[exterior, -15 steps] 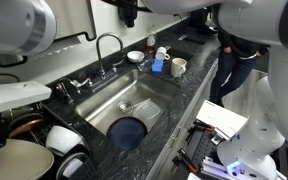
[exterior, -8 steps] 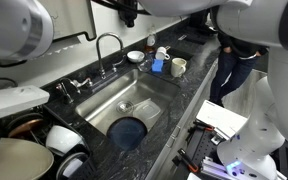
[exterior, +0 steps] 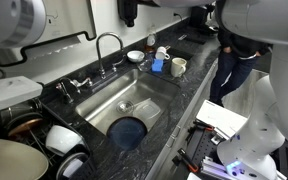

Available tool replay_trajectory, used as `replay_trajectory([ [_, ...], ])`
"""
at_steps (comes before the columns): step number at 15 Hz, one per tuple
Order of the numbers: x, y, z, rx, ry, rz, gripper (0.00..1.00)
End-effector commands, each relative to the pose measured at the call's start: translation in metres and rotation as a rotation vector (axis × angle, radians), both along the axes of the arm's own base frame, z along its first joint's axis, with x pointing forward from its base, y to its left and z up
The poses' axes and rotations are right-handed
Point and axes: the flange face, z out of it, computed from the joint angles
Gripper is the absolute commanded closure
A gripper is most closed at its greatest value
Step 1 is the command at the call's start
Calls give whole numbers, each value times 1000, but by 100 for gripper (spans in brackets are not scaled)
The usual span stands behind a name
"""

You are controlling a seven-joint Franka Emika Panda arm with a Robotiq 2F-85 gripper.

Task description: Remove the cream white plate from the dish rack and put it in the sink

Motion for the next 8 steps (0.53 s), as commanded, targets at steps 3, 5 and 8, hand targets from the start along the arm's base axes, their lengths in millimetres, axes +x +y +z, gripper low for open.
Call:
replay_trajectory([
  [3,-37,11,18,-96,-62,-65,98],
  [5,-45,16,23,-140,-79,-108,98],
  [8,-59,17,40,-205,-118,-211,98],
])
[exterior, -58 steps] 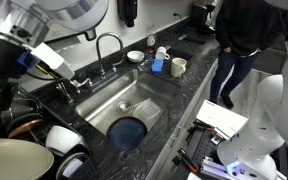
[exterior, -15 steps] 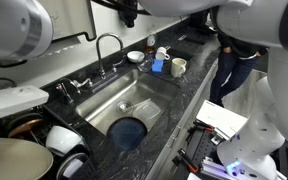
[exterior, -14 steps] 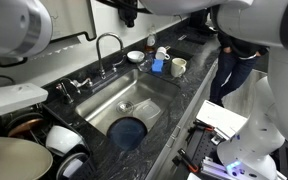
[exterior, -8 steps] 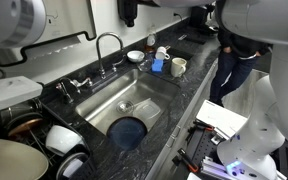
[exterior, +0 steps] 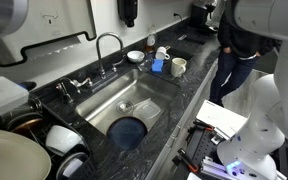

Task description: Remove the cream white plate from the dish rack and put it in the sink

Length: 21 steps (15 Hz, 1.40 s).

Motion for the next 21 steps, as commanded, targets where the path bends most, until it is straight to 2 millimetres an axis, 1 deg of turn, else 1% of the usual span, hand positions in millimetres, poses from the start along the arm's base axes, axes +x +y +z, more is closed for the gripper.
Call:
replay_trajectory([
  [1,-22,-7,20,-99,-28,-149,98],
  [4,-30,-11,32,-160,-36,-240,98],
  [7,-31,-15,46,-200,-49,-289,98],
  [11,-20,-36,57,-319,-33,-381,98],
  [13,-14,-46,56,-345,-6,-412,98],
  [15,-6,-53,54,-336,25,-419,98],
  [16,-3,-54,52,-311,41,-406,65],
  [17,0,-54,51,-281,45,-402,64],
  [18,2,-54,49,-241,55,-418,59],
  [21,11,-53,42,-110,65,-469,38],
])
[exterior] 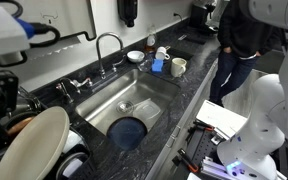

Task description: Remove the cream white plate from the dish rack and put it in the sink

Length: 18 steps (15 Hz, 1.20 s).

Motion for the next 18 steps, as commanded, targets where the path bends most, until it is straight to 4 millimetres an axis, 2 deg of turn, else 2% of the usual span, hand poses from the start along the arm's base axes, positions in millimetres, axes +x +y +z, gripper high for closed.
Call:
replay_trajectory([
  [1,8,-3,-15,125,-20,-68,31],
  [4,10,-4,-32,162,-39,-172,10],
  [6,5,-6,-43,159,-32,-252,0],
  [9,-6,-11,-52,131,13,-369,0],
  [13,-20,-19,-49,101,50,-498,0],
  [17,-25,-36,-44,-4,157,-517,0],
  [18,-20,-20,-46,31,87,-519,0],
])
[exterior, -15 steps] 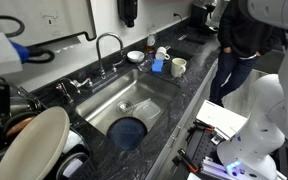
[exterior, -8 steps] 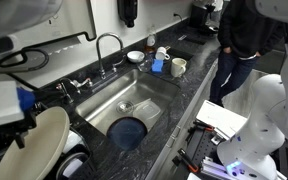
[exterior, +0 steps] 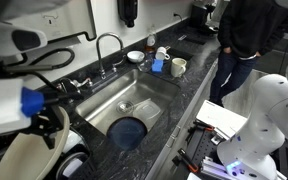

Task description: Remove the cream white plate from the dish rack and put it in the sink

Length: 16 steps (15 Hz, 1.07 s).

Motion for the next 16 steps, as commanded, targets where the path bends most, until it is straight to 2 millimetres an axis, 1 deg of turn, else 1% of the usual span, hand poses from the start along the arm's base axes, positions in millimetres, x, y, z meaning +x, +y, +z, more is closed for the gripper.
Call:
replay_trajectory([
  [1,1,-1,2,-6,7,-1,0],
  [10,1,1,1,-3,6,2,0],
  [13,9,-12,1,-91,-10,-42,0],
  [16,24,-23,0,-187,-35,-68,0],
])
